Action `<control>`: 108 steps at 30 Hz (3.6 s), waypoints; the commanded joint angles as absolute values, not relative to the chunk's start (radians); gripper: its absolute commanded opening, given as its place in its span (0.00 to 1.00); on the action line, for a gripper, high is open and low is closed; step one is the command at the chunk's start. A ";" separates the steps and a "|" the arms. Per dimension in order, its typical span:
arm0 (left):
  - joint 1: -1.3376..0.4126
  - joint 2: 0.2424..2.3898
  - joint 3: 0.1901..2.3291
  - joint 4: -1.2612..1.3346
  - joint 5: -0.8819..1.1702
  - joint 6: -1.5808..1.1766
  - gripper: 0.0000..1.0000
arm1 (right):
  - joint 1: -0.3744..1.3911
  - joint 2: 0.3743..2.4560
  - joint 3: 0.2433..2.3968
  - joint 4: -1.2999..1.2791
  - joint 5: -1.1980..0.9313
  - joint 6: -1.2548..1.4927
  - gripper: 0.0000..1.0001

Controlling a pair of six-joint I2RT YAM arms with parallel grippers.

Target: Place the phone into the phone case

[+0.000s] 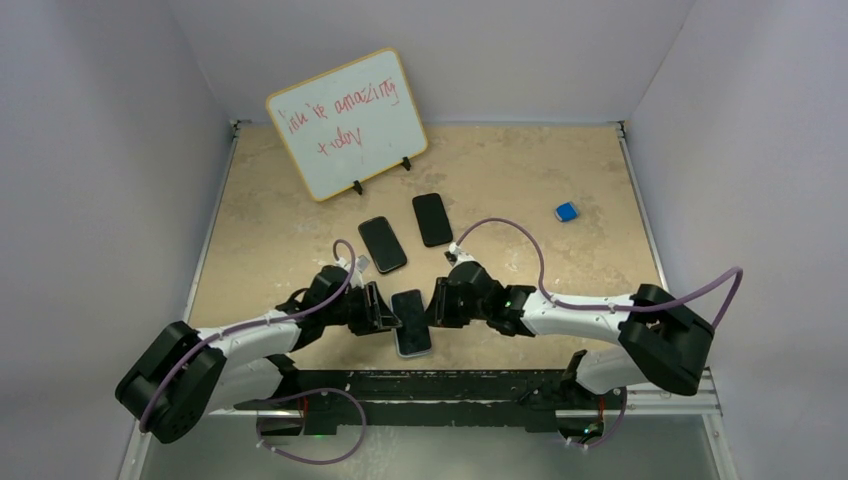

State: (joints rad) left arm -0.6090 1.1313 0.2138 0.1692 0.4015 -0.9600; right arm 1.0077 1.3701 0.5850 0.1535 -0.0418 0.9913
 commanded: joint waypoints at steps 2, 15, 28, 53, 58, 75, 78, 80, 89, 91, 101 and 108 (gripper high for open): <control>-0.609 1.155 0.213 0.206 0.404 -0.968 0.40 | 1.004 1.393 0.626 0.130 -0.003 0.948 0.25; -0.617 1.181 0.210 0.224 0.397 -0.975 0.32 | 1.005 1.474 0.567 0.298 -0.021 0.927 0.07; -0.622 1.081 0.223 0.180 0.391 -0.987 0.35 | 1.002 1.251 0.538 0.152 0.092 0.955 0.43; -0.535 1.168 0.202 0.224 0.549 -0.978 0.22 | 0.999 1.488 0.431 0.701 -0.153 1.127 0.95; -0.523 1.183 0.213 0.181 0.555 -0.939 0.21 | 0.995 1.483 0.418 0.902 -0.203 1.177 0.96; -0.522 1.178 0.223 0.175 0.579 -0.902 0.27 | 0.986 1.695 0.338 1.465 -0.264 1.330 0.92; -0.521 1.178 0.230 0.158 0.570 -0.895 0.27 | 0.985 1.710 0.337 1.439 -0.264 1.322 0.85; -0.522 1.180 0.235 0.145 0.563 -0.890 0.26 | 0.986 1.713 0.334 1.417 -0.264 1.315 0.76; -0.521 1.167 0.242 0.119 0.546 -0.883 0.26 | 0.986 1.715 0.327 1.373 -0.258 1.298 0.29; -0.522 1.159 0.244 0.112 0.543 -0.883 0.26 | 0.986 1.715 0.334 1.344 -0.257 1.292 0.20; -0.522 1.155 0.266 0.078 0.535 -0.867 0.27 | 0.986 1.635 0.375 1.129 -0.177 1.193 0.03; -0.521 1.132 0.289 0.046 0.532 -0.853 0.29 | 0.985 1.588 0.429 0.978 -0.174 1.132 0.04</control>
State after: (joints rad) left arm -0.5137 1.1625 0.2451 0.0483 0.5453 -0.8864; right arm 0.9779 1.6356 0.3687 1.0019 -0.1738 1.1820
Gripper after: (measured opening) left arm 0.275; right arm 0.148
